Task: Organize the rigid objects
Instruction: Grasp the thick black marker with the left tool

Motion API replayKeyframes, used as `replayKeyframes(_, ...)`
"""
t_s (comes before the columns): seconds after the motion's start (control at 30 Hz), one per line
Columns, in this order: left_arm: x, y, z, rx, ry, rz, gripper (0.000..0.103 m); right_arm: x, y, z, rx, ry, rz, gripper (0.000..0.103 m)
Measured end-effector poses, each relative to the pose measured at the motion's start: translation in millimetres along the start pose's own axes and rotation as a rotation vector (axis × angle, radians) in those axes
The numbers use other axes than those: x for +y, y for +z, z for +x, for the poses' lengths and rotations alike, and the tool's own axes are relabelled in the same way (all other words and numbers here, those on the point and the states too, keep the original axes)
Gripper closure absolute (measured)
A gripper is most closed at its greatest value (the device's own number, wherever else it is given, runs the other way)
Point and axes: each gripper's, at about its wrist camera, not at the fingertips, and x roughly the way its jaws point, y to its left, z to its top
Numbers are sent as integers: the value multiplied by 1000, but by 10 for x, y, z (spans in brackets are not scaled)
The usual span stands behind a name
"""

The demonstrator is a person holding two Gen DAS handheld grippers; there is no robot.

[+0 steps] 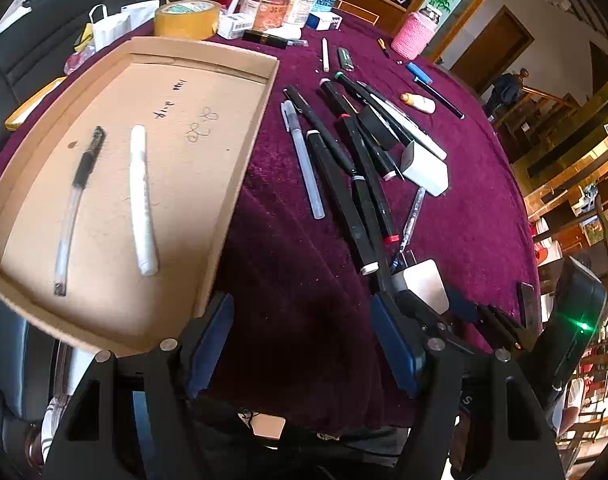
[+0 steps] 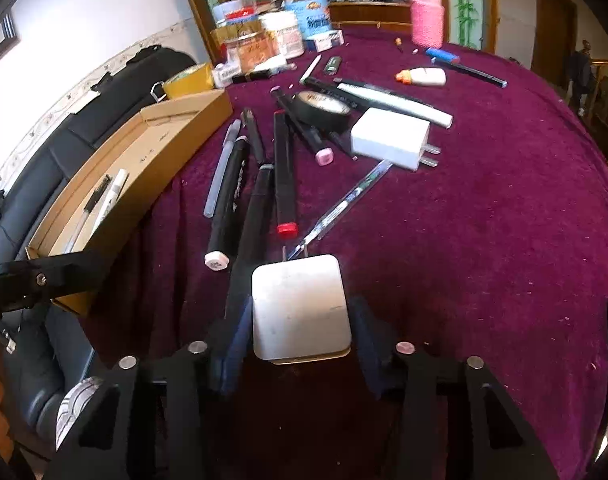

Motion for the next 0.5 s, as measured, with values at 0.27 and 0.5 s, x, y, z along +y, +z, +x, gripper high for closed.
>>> replayKeyframes(0.27,-111,121,124,14,4,23,33,-93,62,20,-2,9,2,53)
replayKeyframes(0.5,-315,333,292,23,-7,54,33,-150,48,49,-50,12,24,52)
